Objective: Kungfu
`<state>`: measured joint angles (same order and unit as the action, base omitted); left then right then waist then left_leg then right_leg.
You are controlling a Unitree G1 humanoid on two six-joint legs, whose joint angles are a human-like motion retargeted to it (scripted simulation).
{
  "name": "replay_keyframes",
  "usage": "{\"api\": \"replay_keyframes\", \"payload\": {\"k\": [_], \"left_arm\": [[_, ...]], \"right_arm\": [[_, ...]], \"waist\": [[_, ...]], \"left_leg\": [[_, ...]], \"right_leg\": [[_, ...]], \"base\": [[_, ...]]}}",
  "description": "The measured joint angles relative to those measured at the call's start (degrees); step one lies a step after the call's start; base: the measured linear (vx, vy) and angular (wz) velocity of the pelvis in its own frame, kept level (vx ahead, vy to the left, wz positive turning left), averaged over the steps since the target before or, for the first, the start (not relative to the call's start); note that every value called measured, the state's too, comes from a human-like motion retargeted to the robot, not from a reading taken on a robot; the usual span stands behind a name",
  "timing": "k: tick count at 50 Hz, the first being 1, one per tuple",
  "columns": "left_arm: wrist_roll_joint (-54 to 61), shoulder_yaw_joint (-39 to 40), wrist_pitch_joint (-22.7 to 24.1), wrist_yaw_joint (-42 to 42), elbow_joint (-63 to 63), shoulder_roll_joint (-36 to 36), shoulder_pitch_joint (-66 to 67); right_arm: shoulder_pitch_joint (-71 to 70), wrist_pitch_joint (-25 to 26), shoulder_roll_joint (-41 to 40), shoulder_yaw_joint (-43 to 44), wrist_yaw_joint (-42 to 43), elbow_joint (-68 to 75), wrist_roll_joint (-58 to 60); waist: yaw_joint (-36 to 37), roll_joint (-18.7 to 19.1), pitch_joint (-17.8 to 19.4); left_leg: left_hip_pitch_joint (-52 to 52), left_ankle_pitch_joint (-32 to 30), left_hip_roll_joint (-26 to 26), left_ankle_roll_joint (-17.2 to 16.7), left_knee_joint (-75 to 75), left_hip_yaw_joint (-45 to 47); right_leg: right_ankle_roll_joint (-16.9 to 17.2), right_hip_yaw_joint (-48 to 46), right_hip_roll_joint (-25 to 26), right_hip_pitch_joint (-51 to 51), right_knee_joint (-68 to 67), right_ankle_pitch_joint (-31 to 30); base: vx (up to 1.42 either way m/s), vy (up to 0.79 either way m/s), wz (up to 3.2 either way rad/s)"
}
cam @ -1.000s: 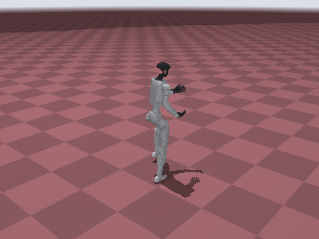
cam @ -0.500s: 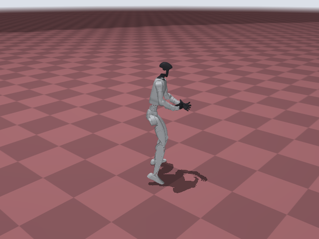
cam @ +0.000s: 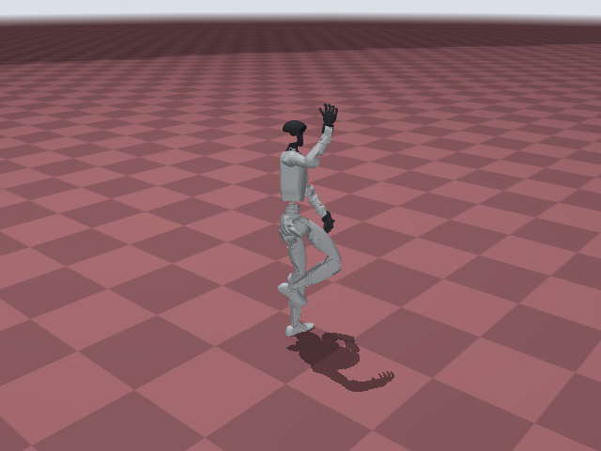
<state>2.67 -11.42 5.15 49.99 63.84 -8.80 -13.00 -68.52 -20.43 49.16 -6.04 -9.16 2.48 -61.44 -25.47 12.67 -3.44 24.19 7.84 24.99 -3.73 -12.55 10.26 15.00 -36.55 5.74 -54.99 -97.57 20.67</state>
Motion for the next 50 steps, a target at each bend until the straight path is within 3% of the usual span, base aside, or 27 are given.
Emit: {"api": "replay_keyframes", "payload": {"k": [2,10,15,20,25,27,30,32,33,35,37,40,46,48,50], "left_arm": [[-0.3,0.3,0.7,-1.7,-1.9,-1.1,-1.5],[7.8,5.1,0.1,-5.3,-5.1,-0.5,-6.2],[13.6,6.8,-0.6,-5.4,-7.7,-0.1,-8.7],[16.3,6.6,0.4,-7.1,-11.4,0.1,-10.4],[19.0,5.5,4.0,-10.9,-14.3,1.3,-10.7],[20.8,5.0,5.5,-12.2,-15.0,2.7,-10.3],[25.6,3.7,6.9,-11.1,-16.0,6.4,-9.1],[29.4,2.9,6.5,-6.2,-15.9,10.1,-8.2],[31.5,2.1,5.8,-2.9,-16.0,12.1,-8.0],[36.3,0.2,5.3,4.9,-15.7,15.9,-7.3],[39.1,-1.3,5.9,6.0,-15.0,18.1,-5.8],[45.6,-3.6,7.0,3.4,-14.1,19.4,-3.6],[44.7,-5.3,9.9,-3.0,-13.6,16.6,1.8],[41.9,-4.3,10.5,-4.4,-15.2,15.2,2.3],[38.0,-2.4,10.6,-5.6,-17.1,13.0,2.4]], "right_arm": [[2.0,-2.1,-0.6,-0.4,2.2,-2.0,-1.1],[5.7,1.2,-5.5,-1.4,-1.3,-6.5,-5.1],[6.0,2.6,-9.1,-3.2,-2.0,-7.1,-5.3],[6.7,6.2,-14.3,-6.3,-3.7,-6.5,-5.9],[11.0,13.4,-27.0,-11.5,-8.4,-4.3,-4.8],[14.3,16.2,-33.1,-14.9,-12.1,-2.7,-5.2],[21.6,20.9,-41.5,-19.8,-19.0,1.5,-5.9],[27.6,25.2,-46.6,-22.5,-25.3,6.2,-6.4],[30.8,27.4,-49.0,-23.9,-28.6,9.1,-6.9],[36.7,35.2,-52.0,-26.0,-34.7,15.4,-11.5],[40.4,42.2,-52.2,-27.5,-36.1,18.9,-17.2],[44.0,51.1,-49.8,-29.7,-33.3,21.9,-24.0],[42.6,42.7,-48.7,-30.1,-30.9,16.7,-17.3],[40.1,38.5,-46.9,-27.6,-31.3,11.0,-14.8],[36.5,33.1,-43.7,-23.8,-28.5,3.9,-15.6]], "waist": [[-0.7,-0.6,0.3],[-1.1,-1.9,2.5],[-0.4,-1.7,3.3],[-0.4,-2.5,4.6],[-1.0,-6.0,7.2],[-0.5,-7.6,8.2],[0.3,-9.4,9.6],[0.7,-10.1,11.3],[2.0,-10.3,12.4],[7.0,-8.2,15.4],[9.8,-5.7,16.9],[12.4,-1.5,18.3],[14.4,1.2,16.6],[14.5,0.6,15.4],[14.8,-0.8,14.7]], "left_leg": [[-1.6,0.2,-1.6,-0.1,1.1,0.5],[-5.5,0.9,-4.4,-4.1,3.6,4.2],[-6.4,0.2,-5.5,-7.4,4.9,5.7],[-6.7,0.3,-7.8,-6.0,3.9,7.1],[-2.2,2.3,-9.4,-4.9,-6.7,6.6],[1.1,4.2,-9.6,-5.1,-13.8,6.6],[4.9,8.5,-11.3,-2.7,-21.9,7.0],[9.4,11.8,-11.9,-1.2,-29.4,6.1],[11.6,13.8,-12.2,0.6,-33.2,6.8],[17.0,17.0,-10.1,0.7,-40.5,6.3],[21.2,19.8,-8.6,1.0,-45.7,4.3],[26.9,20.6,-8.0,2.0,-50.8,1.3],[26.7,16.4,-9.6,0.8,-49.7,-1.5],[24.7,11.4,-11.4,-0.2,-46.4,-1.6],[22.8,1.4,-13.8,-2.9,-43.8,-1.4]], "right_leg": [[-0.1,1.8,-1.6,1.2,2.0,-0.3],[-3.0,3.3,-3.5,5.8,6.1,0.6],[-3.7,4.2,-1.6,8.8,9.3,-0.1],[-3.3,8.2,1.8,12.6,18.5,-2.0],[-3.2,18.9,6.1,18.3,35.4,-4.5],[-4.9,23.6,6.3,20.5,42.2,-5.5],[-8.1,29.0,5.5,23.3,52.2,-7.5],[-9.8,31.7,4.7,24.5,58.2,-8.3],[-12.4,32.7,4.3,24.8,60.7,-6.8],[-21.7,32.7,6.2,22.4,56.1,1.7],[-20.0,30.0,5.4,17.6,51.0,2.0],[-23.0,26.2,6.0,13.4,45.9,5.4],[-26.2,23.2,5.2,16.7,48.9,5.2],[-26.9,23.7,5.0,20.2,53.5,3.8],[-27.1,25.0,4.6,24.3,58.6,2.0]], "base": [[0.05,0.18,0.32],[-0.07,0.12,-0.3],[-0.1,0.1,-0.66],[-0.07,0.03,-0.29],[-0.1,0.03,-0.05],[-0.08,0.04,-0.16],[0.02,0.01,0.19],[-0.08,0.08,0.6],[-0.13,0.08,0.18],[-0.25,0.13,-0.29],[-0.2,0.14,-0.05],[-0.15,0.14,0.3],[-0.03,-0.02,0.59],[0.03,-0.14,0.96],[-0.03,-0.17,1.02]]}}
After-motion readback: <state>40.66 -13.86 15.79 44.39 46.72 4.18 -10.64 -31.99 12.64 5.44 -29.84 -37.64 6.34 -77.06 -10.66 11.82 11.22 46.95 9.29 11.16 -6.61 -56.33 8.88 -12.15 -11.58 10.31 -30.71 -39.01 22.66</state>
